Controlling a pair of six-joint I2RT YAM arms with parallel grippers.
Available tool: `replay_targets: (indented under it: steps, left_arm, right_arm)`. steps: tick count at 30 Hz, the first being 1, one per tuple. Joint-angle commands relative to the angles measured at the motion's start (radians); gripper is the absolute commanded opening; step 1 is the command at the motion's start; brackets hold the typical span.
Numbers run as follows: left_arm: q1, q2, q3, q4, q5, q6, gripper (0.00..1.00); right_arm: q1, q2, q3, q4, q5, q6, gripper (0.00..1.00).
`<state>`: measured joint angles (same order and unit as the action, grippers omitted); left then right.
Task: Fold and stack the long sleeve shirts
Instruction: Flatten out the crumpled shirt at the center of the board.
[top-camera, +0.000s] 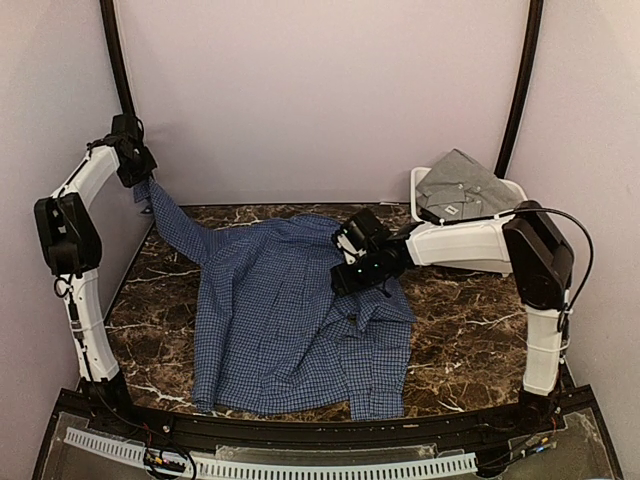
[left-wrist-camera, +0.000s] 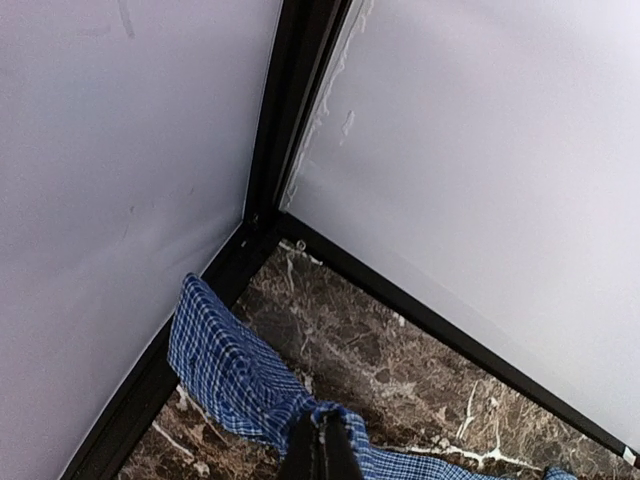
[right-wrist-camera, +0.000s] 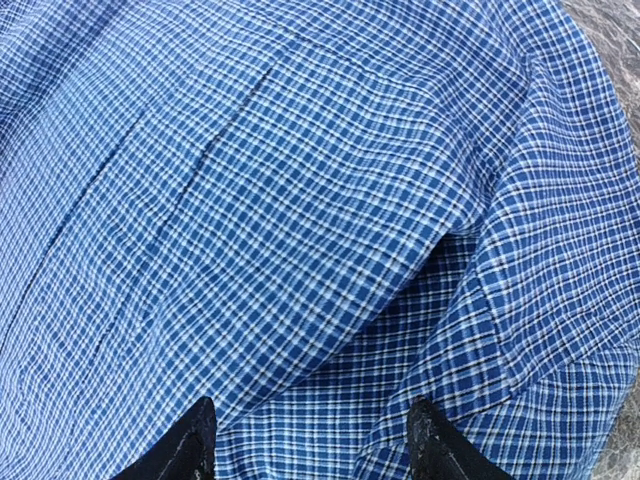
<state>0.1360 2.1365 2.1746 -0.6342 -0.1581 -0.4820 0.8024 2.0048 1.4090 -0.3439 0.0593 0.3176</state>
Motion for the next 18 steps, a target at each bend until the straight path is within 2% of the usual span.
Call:
replay_targets:
  steps: [1, 11, 18]
  left_arm:
    - [0.031, 0.005, 0.151, -0.023, 0.008, 0.025, 0.00]
    - [0.033, 0.050, 0.190, 0.024, 0.069, 0.034, 0.02]
    - [0.031, 0.052, 0.091, 0.019, 0.136, 0.014, 0.03]
  right_arm:
    - [-0.031, 0.041, 0.013, -0.001, -0.001, 0.018, 0.62]
    - [-0.102, 0.173, 0.152, -0.052, 0.002, 0.004, 0.62]
    - [-0.147, 0.341, 0.413, -0.159, 0.044, -0.036, 0.62]
